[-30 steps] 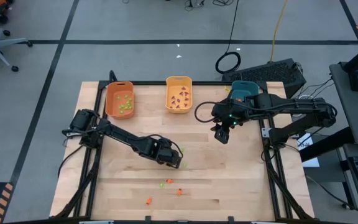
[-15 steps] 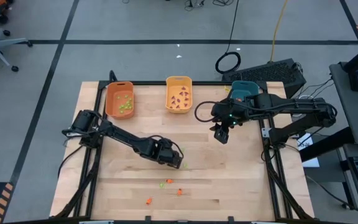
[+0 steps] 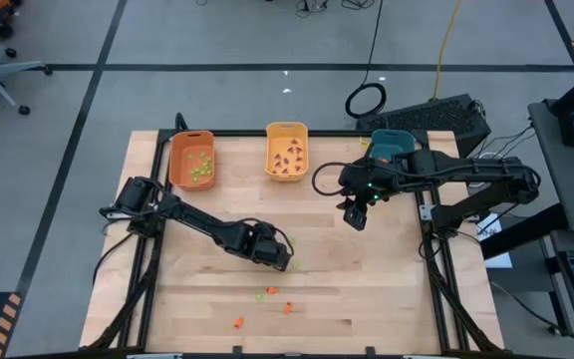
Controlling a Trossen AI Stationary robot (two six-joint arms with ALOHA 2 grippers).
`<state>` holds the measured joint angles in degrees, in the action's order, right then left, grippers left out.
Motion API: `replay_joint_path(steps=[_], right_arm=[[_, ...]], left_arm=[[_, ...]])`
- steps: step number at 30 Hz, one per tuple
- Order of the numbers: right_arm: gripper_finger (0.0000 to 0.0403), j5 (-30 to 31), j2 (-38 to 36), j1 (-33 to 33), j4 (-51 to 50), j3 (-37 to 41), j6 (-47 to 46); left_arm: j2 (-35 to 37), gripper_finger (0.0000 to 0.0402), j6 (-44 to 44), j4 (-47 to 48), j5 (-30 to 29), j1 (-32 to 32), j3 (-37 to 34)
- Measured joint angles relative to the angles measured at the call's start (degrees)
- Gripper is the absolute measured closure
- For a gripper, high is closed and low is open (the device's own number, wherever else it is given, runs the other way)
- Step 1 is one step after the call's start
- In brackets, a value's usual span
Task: Sort Halloween decoration
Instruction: Put the orange skeleton toy into the blue bin
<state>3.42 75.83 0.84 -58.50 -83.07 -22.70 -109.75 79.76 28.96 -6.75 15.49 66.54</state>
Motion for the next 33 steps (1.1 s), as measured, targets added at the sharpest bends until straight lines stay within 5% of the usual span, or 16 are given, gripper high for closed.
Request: replay_joint_path(steps=[16,28,33], right_arm=[[0.0232,-2.12,0.00,0.02,0.30,0.00,-0.25],[0.0232,-9.53,-0.04,1.81,5.63,0.00,0.73],[0.0232,-9.54,-0.07,3.44,10.09,0.00,1.13]], left_arm=[[9.04,0.0389,-13.06,-1.38,1.83,-0.24,3.15],[22.97,0.0389,-41.76,-10.63,-0.73,-0.24,6.01],[26.72,0.0389,-44.67,-12.49,-1.55,-0.59,5.87]])
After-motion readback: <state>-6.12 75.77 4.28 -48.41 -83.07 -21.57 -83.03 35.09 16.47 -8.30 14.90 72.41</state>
